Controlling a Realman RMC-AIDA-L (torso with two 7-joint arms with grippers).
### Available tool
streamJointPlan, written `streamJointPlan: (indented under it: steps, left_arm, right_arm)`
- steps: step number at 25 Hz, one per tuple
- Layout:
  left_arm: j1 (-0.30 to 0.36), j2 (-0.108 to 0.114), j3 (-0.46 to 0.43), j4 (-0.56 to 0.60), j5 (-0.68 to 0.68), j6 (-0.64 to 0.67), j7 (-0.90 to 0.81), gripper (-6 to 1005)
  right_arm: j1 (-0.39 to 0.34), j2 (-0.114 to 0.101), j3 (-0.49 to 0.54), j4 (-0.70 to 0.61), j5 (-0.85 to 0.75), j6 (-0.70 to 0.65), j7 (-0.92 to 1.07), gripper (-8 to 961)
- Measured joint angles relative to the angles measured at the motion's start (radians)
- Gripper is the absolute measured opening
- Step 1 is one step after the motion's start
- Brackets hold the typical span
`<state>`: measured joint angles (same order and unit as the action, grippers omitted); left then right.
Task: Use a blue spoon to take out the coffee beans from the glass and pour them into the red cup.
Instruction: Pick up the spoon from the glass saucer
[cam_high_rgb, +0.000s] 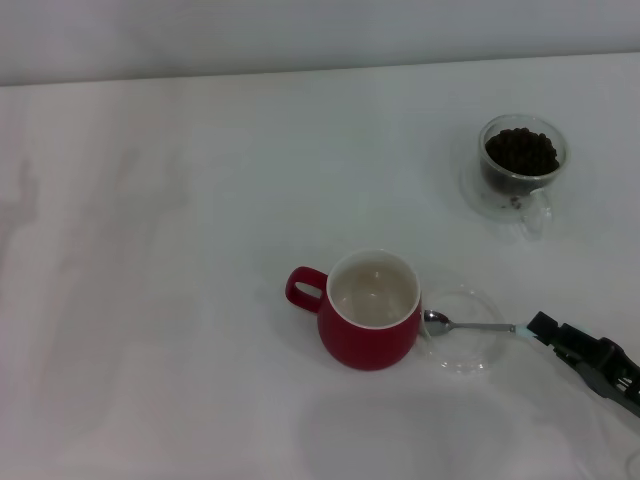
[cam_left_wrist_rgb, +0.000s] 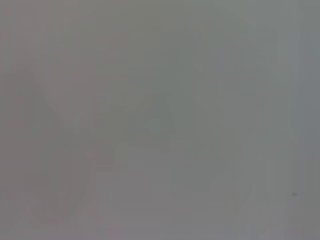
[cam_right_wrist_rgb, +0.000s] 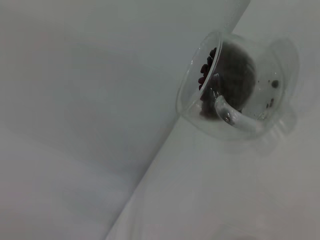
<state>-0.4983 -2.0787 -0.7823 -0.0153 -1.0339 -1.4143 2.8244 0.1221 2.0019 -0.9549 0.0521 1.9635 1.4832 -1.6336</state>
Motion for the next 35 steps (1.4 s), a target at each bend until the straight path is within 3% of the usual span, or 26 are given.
streamJointPlan:
  steps: [7,35]
  left_arm:
    - [0.002,0.0,0.0,0.001,0.0,0.003,0.0,504]
    - [0.011,0.0,0.0,0.0,-0.01,0.0,0.0,503]
  right_arm:
    - [0.003,0.0,0.005,0.0,0.001,0.0,0.005,162]
    - [0.063,0.0,0.023,-0.043,0.013,-0.017,0.023,147]
